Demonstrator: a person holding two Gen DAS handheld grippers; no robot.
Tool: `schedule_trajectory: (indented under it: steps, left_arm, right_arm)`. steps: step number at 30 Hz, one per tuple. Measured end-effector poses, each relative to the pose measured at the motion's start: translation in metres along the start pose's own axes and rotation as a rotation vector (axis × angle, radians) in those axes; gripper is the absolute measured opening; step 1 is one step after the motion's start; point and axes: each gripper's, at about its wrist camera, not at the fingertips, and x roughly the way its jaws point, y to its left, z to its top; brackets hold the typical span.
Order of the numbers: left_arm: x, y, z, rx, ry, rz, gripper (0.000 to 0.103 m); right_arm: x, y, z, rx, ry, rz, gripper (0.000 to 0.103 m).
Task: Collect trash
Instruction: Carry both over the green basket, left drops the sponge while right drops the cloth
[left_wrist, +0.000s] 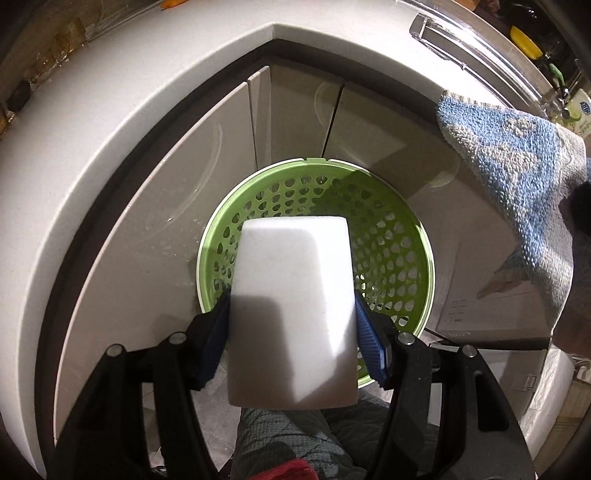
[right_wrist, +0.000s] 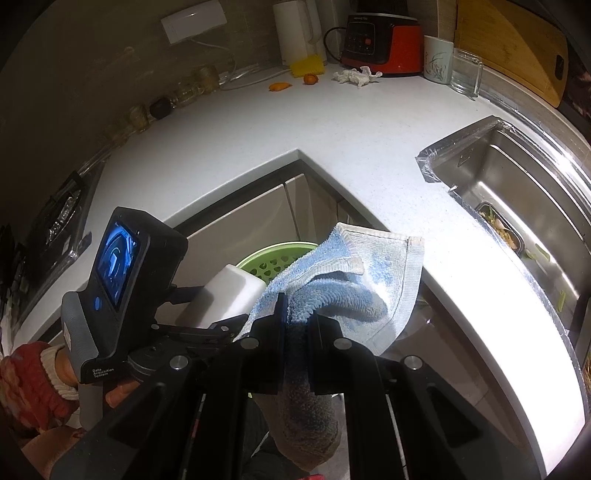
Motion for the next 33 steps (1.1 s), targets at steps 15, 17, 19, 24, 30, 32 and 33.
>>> schedule_trajectory:
  steps: [15,17,19,24,30,32,33]
  left_arm:
    - [-0.033,0.005,0.004,0.014,-0.065,0.003,0.078]
    - [-0.04,0.007,0.004,0.014,-0.074,0.003,0.078]
    - [-0.047,0.011,0.003,0.013,-0.088,0.008,0.079]
    - [-0.061,0.025,0.002,-0.003,-0.117,0.038,0.08]
    - [-0.075,0.041,0.001,-0.049,-0.136,0.049,0.08]
    - [-0.081,0.045,0.0,-0.062,-0.146,0.055,0.08]
    - [-0.082,0.046,0.001,-0.069,-0.15,0.056,0.08]
  right_arm:
    - [0.005,0.001,0.002,0.006,0.008,0.013,0.01]
    - [0.01,-0.001,0.0,0.018,0.017,0.02,0.01]
    - [0.017,-0.005,-0.002,0.033,0.032,0.032,0.01]
    - [0.042,-0.011,-0.012,0.069,0.09,0.059,0.012]
    - [0.065,-0.01,-0.02,0.066,0.166,0.032,0.057]
    - [0.063,-0.01,-0.02,0.065,0.157,0.023,0.058]
    - [0.061,-0.011,-0.018,0.067,0.151,0.023,0.059]
